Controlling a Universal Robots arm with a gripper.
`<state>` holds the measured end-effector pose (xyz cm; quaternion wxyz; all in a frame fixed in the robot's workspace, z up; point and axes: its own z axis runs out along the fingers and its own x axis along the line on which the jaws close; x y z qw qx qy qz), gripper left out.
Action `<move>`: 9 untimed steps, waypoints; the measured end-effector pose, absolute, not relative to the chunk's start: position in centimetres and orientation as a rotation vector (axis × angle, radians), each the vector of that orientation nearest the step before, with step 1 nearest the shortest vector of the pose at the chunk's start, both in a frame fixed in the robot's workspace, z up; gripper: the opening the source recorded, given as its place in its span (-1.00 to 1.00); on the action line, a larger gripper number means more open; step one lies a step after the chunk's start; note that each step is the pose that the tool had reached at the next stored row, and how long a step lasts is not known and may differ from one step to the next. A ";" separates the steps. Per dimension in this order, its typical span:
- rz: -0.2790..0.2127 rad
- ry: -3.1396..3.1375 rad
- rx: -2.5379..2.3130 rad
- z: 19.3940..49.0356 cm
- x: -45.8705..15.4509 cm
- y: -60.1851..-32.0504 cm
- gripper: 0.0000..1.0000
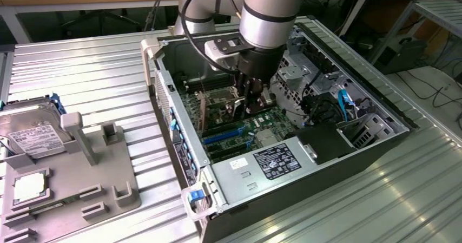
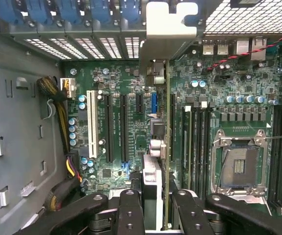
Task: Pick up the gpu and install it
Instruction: 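Insert the gpu into the slot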
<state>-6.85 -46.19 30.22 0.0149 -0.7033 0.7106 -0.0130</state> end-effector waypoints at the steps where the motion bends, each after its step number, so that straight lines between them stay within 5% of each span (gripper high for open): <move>1: -0.041 2.212 -2.189 30.2 -6.8 -46.2 -0.44; 9: -0.042 2.211 -2.188 29.8 -6.8 -46.4 -0.44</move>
